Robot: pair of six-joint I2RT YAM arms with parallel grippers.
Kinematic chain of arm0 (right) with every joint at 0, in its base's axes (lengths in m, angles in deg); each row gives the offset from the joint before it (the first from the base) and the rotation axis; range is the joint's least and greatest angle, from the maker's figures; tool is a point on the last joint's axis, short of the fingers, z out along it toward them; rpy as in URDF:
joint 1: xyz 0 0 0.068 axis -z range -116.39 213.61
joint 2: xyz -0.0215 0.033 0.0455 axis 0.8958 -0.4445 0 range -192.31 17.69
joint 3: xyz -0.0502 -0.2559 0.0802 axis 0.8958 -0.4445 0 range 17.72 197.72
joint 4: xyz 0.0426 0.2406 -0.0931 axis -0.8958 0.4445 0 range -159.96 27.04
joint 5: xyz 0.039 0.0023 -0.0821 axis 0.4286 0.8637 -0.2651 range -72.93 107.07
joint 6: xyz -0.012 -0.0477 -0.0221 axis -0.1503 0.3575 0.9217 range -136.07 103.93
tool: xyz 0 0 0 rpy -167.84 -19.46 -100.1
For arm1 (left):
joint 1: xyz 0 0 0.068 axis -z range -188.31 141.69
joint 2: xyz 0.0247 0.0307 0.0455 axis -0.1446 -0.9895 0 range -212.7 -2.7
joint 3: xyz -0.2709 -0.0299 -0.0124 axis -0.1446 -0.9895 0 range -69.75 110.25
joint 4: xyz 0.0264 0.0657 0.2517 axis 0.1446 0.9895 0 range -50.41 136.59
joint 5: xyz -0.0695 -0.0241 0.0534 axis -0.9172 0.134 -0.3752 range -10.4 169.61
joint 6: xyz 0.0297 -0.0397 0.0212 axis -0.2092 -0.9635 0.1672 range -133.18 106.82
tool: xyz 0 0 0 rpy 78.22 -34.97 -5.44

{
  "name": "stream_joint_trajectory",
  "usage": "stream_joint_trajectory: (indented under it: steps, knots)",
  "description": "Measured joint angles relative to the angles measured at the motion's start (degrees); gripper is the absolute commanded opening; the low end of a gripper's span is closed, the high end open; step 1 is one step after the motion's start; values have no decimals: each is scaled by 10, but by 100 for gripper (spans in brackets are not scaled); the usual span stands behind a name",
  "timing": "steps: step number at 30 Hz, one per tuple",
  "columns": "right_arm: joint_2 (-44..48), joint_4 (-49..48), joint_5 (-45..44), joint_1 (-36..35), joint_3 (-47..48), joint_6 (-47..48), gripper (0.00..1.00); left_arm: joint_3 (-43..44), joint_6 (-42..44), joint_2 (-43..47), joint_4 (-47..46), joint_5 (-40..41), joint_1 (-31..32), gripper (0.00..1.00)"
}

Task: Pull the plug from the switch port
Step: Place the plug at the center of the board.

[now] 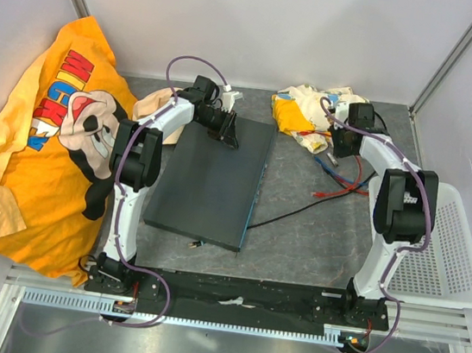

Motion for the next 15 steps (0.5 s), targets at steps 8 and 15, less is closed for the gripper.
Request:
stream_joint_trajectory:
  steps: [8, 15]
  knots:
    - [-47, 71, -14, 23, 55, 120, 0, 0, 0, 0, 0, 0, 0, 29]
    - [-101, 106, -16, 25, 104, 156, 5, 0, 0, 0, 0, 0, 0, 29]
